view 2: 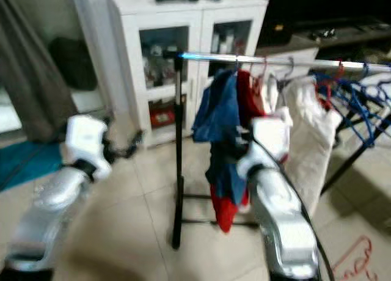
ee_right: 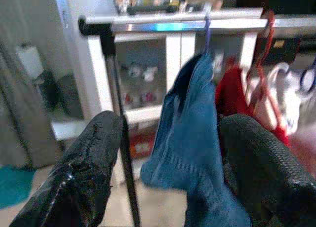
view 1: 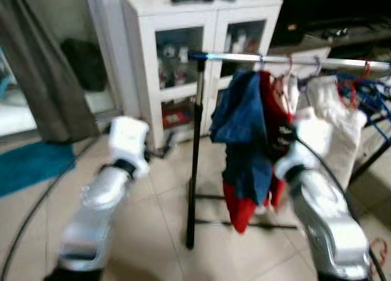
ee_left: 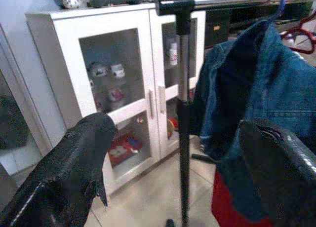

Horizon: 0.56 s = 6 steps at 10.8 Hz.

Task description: Hang hanger

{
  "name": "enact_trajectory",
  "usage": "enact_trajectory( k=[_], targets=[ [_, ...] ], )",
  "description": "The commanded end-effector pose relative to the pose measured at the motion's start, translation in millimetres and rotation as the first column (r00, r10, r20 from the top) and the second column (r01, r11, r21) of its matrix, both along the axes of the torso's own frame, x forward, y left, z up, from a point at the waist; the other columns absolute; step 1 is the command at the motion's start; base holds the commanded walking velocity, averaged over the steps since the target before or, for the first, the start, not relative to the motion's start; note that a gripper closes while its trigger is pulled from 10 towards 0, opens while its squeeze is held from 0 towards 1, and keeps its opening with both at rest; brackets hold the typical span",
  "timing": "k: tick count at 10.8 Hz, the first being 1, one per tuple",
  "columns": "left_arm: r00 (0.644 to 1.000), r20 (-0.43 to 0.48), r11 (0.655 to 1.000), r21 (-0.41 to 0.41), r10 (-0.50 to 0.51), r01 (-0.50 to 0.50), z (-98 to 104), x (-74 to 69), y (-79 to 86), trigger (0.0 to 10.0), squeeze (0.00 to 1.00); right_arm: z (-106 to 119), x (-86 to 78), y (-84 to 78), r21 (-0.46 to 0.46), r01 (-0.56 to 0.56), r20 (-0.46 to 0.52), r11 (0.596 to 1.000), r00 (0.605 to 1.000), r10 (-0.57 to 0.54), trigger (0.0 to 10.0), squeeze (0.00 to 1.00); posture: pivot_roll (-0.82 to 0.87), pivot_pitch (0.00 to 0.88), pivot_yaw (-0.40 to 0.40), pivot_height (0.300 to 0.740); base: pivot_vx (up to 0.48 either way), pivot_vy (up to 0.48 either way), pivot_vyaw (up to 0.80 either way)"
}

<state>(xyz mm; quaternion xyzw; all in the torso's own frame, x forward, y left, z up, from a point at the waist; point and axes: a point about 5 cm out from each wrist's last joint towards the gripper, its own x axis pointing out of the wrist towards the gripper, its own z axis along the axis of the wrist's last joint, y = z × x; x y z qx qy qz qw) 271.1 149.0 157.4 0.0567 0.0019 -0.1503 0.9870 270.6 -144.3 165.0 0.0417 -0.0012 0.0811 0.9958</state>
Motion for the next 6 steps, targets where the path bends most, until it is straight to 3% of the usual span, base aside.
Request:
enact_trajectory(
  k=[1,5,6],
  targets=[
    [1.000,-0.001,0.999,-0.015,-0.029,0.029,0.6,0.1,-8.8,10.0,0.50,-0.1,0.5,-9.8,-0.012,0.030,-0.017,0.999,0.999,-0.031,10.0,0.00,0.04,0.000,-0.036,0.740,0.304,0.000,0.00],
    [0.999,-0.003,0.999,-0.016,-0.041,0.041,1.1,0.2,-9.3,10.0,0.51,-3.2,-0.1,-8.7,-0.007,0.030,-0.046,1.000,0.998,-0.031,10.0,0.00,0.04,0.000,-0.036,0.740,0.305,0.000,0.00],
    [0.999,-0.003,0.999,-0.016,-0.043,0.043,1.3,0.5,-9.7,10.0,0.50,-3.2,0.0,-8.7,0.003,0.031,-0.049,1.000,0.998,-0.031,10.0,0.00,0.04,0.000,-0.034,0.740,0.319,0.000,-0.58]
  ],
)
